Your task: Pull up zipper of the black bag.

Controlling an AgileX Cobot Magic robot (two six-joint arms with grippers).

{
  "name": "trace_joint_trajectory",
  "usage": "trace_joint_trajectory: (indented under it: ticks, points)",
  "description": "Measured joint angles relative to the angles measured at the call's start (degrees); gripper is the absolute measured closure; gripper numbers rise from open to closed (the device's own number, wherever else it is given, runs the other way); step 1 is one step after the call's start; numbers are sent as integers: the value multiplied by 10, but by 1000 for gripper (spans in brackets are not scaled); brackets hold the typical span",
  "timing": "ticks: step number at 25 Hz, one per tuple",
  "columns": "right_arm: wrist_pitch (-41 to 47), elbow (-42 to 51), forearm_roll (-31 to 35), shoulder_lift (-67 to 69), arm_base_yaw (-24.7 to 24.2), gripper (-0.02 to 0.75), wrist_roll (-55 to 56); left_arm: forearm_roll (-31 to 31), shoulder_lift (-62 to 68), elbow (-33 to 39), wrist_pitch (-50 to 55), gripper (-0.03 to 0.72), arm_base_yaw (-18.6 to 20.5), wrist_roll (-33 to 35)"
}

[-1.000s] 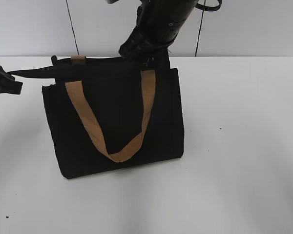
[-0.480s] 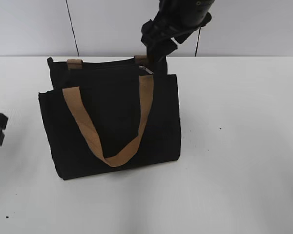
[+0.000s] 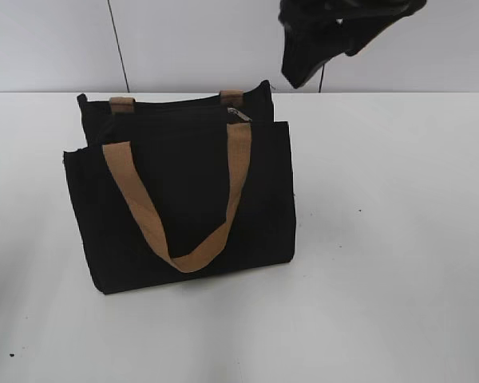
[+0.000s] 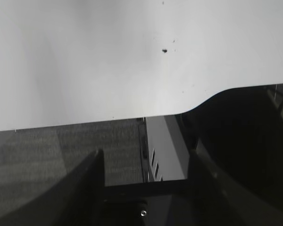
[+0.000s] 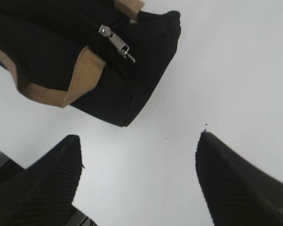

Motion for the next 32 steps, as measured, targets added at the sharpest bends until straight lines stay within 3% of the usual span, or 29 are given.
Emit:
trace_joint_trajectory:
  ticks: [9,15,23,32]
  points:
    - [1,271,7,-325,0,181,11,5,-401,-1,4,260,0,47]
    - [3,451,7,-579,0,181,31,7,-583,16,6,260,0,76]
    - [-12,614,9,-796,0,181,32,6,-627,94,-1,262,-1,78]
    - [-58,639,23,-816,0,181,12,2,-624,118,-75,278,-1,85]
